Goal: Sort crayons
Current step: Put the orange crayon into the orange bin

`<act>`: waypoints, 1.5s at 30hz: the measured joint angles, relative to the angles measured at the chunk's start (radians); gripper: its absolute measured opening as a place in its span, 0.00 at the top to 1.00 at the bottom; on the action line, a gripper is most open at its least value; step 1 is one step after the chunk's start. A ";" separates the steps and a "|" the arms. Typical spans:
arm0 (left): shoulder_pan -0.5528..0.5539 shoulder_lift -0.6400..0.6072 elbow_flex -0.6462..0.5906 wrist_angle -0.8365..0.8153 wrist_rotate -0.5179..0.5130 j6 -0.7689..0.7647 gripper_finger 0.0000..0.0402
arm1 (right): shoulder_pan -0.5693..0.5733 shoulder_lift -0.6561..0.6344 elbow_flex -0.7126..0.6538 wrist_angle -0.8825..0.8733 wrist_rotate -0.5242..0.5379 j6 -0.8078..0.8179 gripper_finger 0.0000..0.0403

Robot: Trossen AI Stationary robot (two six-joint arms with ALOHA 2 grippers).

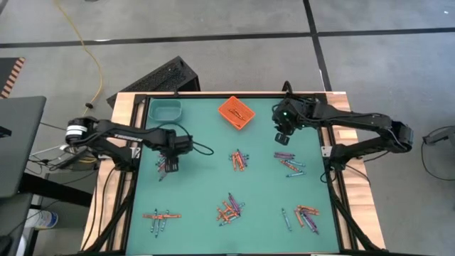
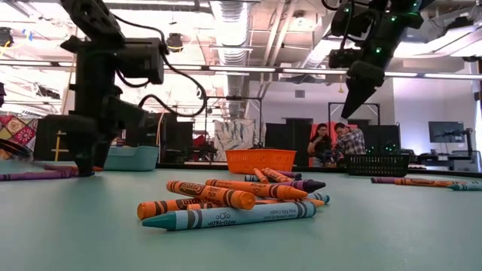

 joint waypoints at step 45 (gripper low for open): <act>0.005 0.025 0.187 0.209 0.031 0.124 0.97 | 0.098 0.000 -0.031 0.130 -0.011 -0.021 0.71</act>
